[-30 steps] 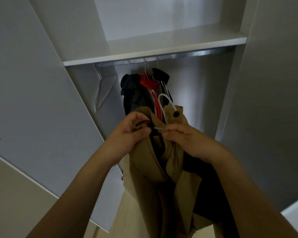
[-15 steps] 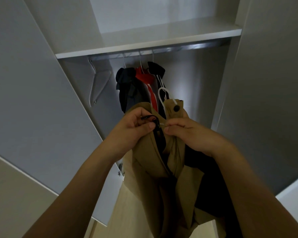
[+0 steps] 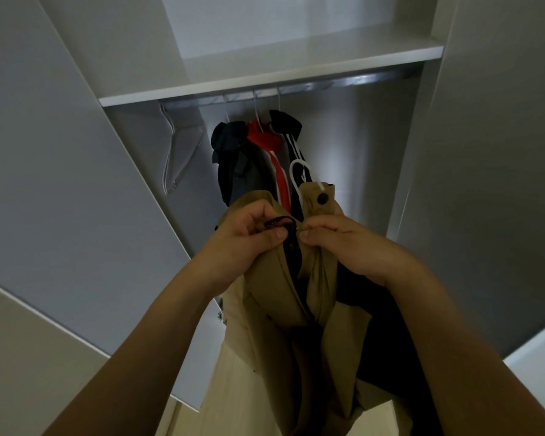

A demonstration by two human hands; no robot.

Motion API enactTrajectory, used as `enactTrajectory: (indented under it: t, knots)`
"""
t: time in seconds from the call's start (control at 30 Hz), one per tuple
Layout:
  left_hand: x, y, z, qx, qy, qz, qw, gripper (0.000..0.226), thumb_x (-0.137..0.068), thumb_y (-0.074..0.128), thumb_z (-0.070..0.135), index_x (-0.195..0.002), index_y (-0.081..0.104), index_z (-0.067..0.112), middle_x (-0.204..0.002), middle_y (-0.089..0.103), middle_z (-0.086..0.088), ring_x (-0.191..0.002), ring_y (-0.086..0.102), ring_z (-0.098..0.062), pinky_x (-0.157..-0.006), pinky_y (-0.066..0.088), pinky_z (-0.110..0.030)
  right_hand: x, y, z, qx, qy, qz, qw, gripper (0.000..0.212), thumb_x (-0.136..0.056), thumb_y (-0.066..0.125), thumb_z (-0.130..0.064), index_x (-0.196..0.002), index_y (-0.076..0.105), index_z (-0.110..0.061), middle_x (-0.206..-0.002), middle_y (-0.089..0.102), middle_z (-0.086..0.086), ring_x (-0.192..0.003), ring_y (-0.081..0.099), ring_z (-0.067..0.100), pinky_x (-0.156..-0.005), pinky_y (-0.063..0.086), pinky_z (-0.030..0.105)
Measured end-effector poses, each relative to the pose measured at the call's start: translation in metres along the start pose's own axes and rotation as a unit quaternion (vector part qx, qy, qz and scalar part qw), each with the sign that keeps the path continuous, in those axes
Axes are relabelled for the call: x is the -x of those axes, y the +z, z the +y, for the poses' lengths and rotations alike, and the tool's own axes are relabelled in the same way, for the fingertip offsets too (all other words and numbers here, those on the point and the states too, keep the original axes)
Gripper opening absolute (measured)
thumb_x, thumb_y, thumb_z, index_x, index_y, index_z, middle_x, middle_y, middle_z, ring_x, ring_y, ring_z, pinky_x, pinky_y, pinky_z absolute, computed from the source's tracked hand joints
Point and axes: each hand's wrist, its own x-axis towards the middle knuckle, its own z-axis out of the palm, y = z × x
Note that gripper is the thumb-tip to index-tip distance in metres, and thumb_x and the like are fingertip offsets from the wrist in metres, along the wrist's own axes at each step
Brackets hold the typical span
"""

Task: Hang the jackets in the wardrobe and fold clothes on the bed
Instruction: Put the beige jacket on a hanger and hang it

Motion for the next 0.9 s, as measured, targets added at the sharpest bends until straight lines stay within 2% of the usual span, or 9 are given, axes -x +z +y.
enactTrajectory:
  t: [0.13,0.3,0.47,0.53,0.6,0.67,0.77,0.83,0.9]
  knots:
    - [0.002,0.003,-0.006,-0.029,0.011,0.022,0.999,0.006,-0.09,0.057,0.0,-0.089,0.058,0.006,-0.083,0.065,0.001,-0.084,0.062,-0.016,-0.082,0.053,-0.031,-0.003,0.005,0.004,-0.011,0.0,0.035,0.999,0.02,-0.096,0.053,-0.022,-0.086,0.069,-0.014,-0.118,0.055,0.02,-0.107,0.057,0.029,-0.098,0.044,0.04]
    - [0.004,0.005,-0.013,-0.1,0.031,0.034,0.994,0.009,-0.089,0.061,-0.001,-0.096,0.058,-0.005,-0.095,0.062,-0.022,-0.092,0.062,-0.034,-0.088,0.053,-0.045,-0.004,0.011,0.013,-0.063,-0.005,0.066,0.996,0.025,-0.095,0.056,-0.022,-0.081,0.075,-0.029,-0.09,0.07,0.003,-0.09,0.066,0.017,-0.09,0.05,0.035]
    - [0.006,0.0,-0.014,-0.147,0.041,-0.021,0.988,0.008,-0.09,0.061,0.0,-0.096,0.063,0.005,-0.092,0.065,-0.001,-0.088,0.063,-0.011,-0.083,0.053,-0.026,-0.006,0.014,0.016,-0.027,-0.034,0.075,0.996,0.03,-0.096,0.055,-0.021,-0.075,0.071,-0.035,-0.084,0.064,-0.004,-0.086,0.061,0.013,-0.083,0.047,0.028]
    - [0.006,0.0,-0.018,-0.263,0.104,0.041,0.958,0.011,-0.089,0.065,0.013,-0.095,0.062,0.022,-0.093,0.06,0.011,-0.089,0.056,0.0,-0.083,0.046,-0.02,-0.008,0.016,0.014,-0.02,-0.026,0.075,0.997,0.028,-0.096,0.055,-0.022,-0.075,0.07,-0.034,-0.093,0.062,0.001,-0.088,0.06,0.012,-0.081,0.044,0.025]
    - [0.008,0.001,-0.021,-0.374,0.158,0.144,0.902,0.012,-0.085,0.065,0.03,-0.095,0.058,0.03,-0.097,0.055,0.014,-0.092,0.05,-0.004,-0.087,0.044,-0.034,-0.01,0.016,0.011,-0.014,-0.012,0.076,0.997,0.023,-0.096,0.055,-0.025,-0.079,0.07,-0.03,-0.094,0.063,0.001,-0.087,0.061,0.011,-0.079,0.044,0.022]
    - [0.009,-0.001,-0.025,-0.421,0.187,0.191,0.867,0.012,-0.084,0.066,0.031,-0.094,0.059,0.029,-0.095,0.051,0.016,-0.09,0.05,-0.009,-0.085,0.044,-0.043,-0.012,0.014,0.006,-0.006,-0.003,0.078,0.997,0.021,-0.096,0.055,-0.028,-0.083,0.07,-0.022,-0.09,0.063,0.0,-0.085,0.06,0.011,-0.077,0.045,0.023]
    - [0.011,-0.005,-0.033,-0.506,0.212,0.207,0.81,0.009,-0.087,0.066,0.026,-0.095,0.062,0.025,-0.093,0.056,0.01,-0.088,0.052,-0.013,-0.086,0.038,-0.037,-0.017,0.01,0.003,-0.008,0.01,0.111,0.994,0.021,-0.095,0.056,-0.031,-0.087,0.071,-0.018,-0.11,0.057,0.007,-0.095,0.06,0.018,-0.083,0.047,0.028]
    - [0.013,-0.004,-0.035,-0.524,0.205,0.219,0.797,0.012,-0.088,0.062,0.034,-0.095,0.062,0.025,-0.093,0.059,0.007,-0.087,0.052,-0.012,-0.084,0.035,-0.033,-0.019,0.01,0.001,-0.01,0.018,0.124,0.992,0.021,-0.094,0.057,-0.032,-0.089,0.072,-0.019,-0.119,0.053,0.009,-0.1,0.059,0.022,-0.088,0.049,0.029]
    - [0.011,0.001,-0.033,-0.519,0.18,0.217,0.807,0.021,-0.088,0.057,0.043,-0.096,0.065,0.025,-0.09,0.062,0.007,-0.085,0.055,-0.011,-0.082,0.039,-0.032,-0.021,0.011,-0.001,-0.012,0.023,0.121,0.992,0.021,-0.094,0.058,-0.031,-0.09,0.072,-0.017,-0.122,0.052,0.012,-0.102,0.059,0.024,-0.091,0.05,0.033]
